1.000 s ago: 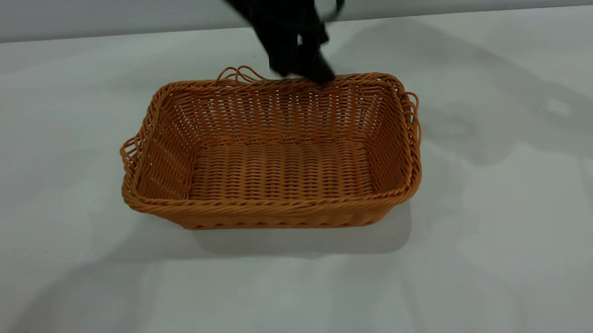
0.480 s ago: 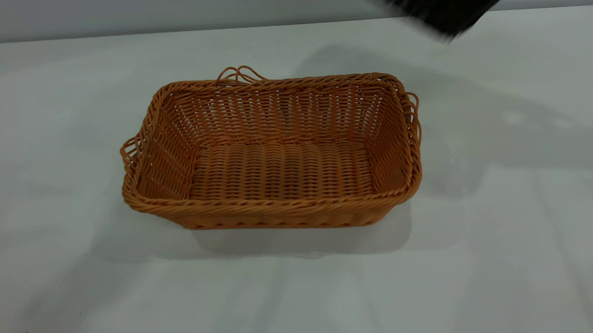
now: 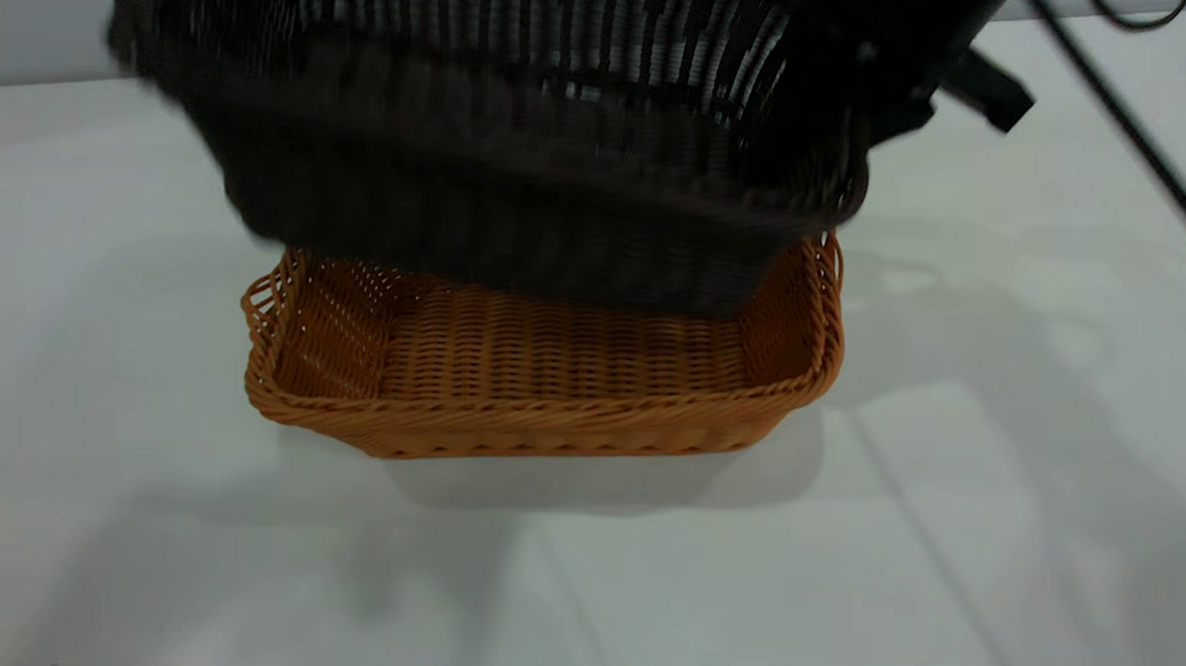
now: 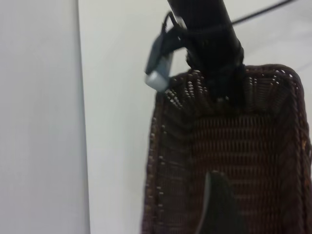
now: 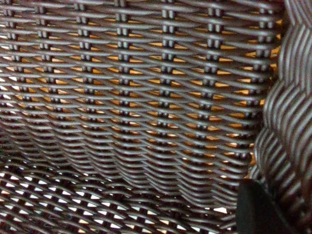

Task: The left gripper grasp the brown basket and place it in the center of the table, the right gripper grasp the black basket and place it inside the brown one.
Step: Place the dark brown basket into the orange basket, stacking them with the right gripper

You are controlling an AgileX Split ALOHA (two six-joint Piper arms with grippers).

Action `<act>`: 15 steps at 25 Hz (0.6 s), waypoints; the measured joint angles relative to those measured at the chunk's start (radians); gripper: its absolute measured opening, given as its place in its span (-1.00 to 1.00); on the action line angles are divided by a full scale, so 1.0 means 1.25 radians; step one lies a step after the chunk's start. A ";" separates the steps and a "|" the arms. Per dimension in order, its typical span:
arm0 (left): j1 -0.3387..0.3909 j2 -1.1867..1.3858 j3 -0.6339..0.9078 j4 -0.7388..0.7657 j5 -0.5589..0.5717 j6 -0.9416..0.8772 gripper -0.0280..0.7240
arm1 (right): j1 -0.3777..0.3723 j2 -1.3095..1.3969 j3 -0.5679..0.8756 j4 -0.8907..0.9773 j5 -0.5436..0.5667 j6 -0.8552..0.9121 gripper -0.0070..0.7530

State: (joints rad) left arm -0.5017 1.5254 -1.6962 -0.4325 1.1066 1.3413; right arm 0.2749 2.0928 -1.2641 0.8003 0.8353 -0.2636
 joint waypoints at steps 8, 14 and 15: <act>0.000 -0.003 0.000 0.003 0.001 -0.001 0.22 | 0.006 0.046 -0.001 -0.079 -0.054 0.015 -0.73; 0.000 -0.003 0.000 0.005 0.001 -0.001 0.22 | 0.012 0.046 -0.004 -0.078 -0.057 0.015 -0.31; 0.000 -0.003 0.000 0.005 0.001 -0.001 0.22 | 0.013 0.046 -0.004 -0.077 -0.057 0.015 -0.20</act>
State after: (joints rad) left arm -0.5017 1.5211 -1.6962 -0.4261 1.1076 1.3402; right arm 0.2911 2.1504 -1.2690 0.7043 0.7642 -0.2450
